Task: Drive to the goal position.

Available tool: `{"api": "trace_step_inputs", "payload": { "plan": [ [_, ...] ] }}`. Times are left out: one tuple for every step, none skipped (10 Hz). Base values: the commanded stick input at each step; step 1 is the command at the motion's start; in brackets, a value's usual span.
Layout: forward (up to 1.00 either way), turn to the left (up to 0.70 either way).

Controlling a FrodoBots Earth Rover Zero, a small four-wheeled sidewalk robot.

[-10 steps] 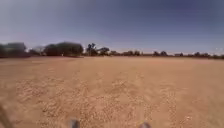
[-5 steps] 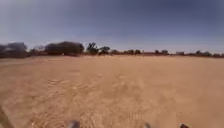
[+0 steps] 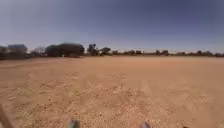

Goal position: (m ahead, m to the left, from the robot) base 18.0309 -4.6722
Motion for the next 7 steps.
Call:
{"api": "trace_step_inputs", "payload": {
  "plan": [
    [0.50,-0.50],
    [0.50,-0.50],
    [0.50,-0.50],
    [0.50,-0.31],
    [0.50,-0.07],
    [0.50,0.00],
    [0.50,0.00]
  ]
}}
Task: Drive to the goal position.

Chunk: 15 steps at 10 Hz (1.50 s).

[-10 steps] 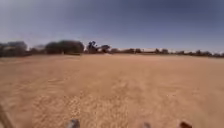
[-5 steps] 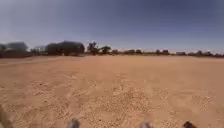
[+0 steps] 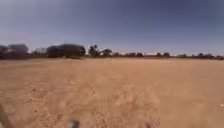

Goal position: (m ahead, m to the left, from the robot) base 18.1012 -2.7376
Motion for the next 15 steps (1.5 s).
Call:
{"api": "trace_step_inputs", "payload": {
  "plan": [
    [0.50,0.00],
    [0.50,0.00],
    [0.50,0.00],
    [0.50,0.00],
    [0.50,0.00],
    [0.50,0.00],
    [0.50,0.00],
    [0.50,0.00],
    [0.50,0.00],
    [0.50,0.00],
    [0.50,0.00],
    [0.50,0.00],
    [0.50,0.00],
    [0.50,0.00],
    [0.50,0.00]
  ]
}}
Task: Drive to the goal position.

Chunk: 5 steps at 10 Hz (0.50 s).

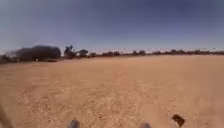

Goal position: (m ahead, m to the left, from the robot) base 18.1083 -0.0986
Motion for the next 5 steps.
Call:
{"api": "trace_step_inputs", "payload": {
  "plan": [
    [0.50,0.00],
    [0.50,0.00],
    [0.50,-0.01],
    [0.50,-0.01],
    [0.50,-0.01]
  ]
}}
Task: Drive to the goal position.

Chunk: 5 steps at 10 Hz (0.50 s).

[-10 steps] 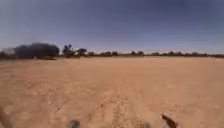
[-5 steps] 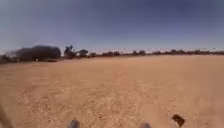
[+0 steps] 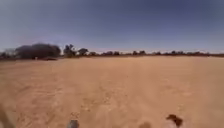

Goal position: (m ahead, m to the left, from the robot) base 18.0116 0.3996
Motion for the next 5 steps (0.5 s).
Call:
{"api": "trace_step_inputs", "payload": {
  "plan": [
    [0.50,-0.01],
    [0.50,-0.01],
    [0.50,-0.01],
    [0.50,-0.01],
    [0.50,-0.01]
  ]
}}
